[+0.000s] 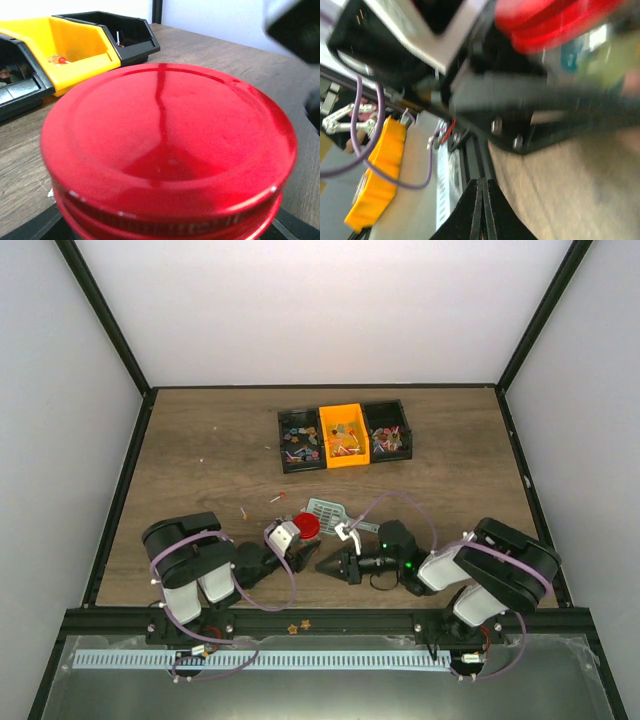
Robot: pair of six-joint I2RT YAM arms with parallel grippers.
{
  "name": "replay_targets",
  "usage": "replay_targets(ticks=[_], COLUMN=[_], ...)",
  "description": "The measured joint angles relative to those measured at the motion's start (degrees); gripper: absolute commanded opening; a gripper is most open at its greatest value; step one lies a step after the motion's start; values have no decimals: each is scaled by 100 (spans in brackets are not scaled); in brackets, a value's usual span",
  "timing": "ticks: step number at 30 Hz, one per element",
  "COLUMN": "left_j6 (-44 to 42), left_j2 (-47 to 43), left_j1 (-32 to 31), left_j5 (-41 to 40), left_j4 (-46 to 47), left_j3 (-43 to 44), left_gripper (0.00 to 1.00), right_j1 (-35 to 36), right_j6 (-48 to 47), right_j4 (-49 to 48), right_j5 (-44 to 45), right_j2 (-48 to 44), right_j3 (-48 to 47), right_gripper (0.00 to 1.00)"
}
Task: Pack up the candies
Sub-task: Screw the bottle lid onto the packing bottle.
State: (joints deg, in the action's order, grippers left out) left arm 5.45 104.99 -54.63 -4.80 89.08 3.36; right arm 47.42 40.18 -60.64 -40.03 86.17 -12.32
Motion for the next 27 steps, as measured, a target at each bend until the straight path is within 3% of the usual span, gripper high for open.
replay_targets(ticks=[5, 11, 14, 16, 27], left_j6=[11, 11, 11, 11, 2], left_j2=[0, -17, -22, -22, -7], left_j1=[0, 2, 2, 2, 2], left_j5=[-7, -4, -7, -4, -4], left_j4=[0, -2, -2, -2, -2], left_j3=[2, 2, 2, 2, 2], left_gripper=[68, 68, 68, 68, 68], right_j1=[203, 28, -367, -636, -903], right_j6=[131, 127, 68, -44, -702], right_j4=[208, 636, 1032, 1274, 2299], right_j5=[-302, -50, 118, 203, 280], right_j2=[-52, -833, -1062, -1099, -284], right_j3=[341, 332, 90, -118, -1637], right_gripper=[1, 1, 18, 22, 22])
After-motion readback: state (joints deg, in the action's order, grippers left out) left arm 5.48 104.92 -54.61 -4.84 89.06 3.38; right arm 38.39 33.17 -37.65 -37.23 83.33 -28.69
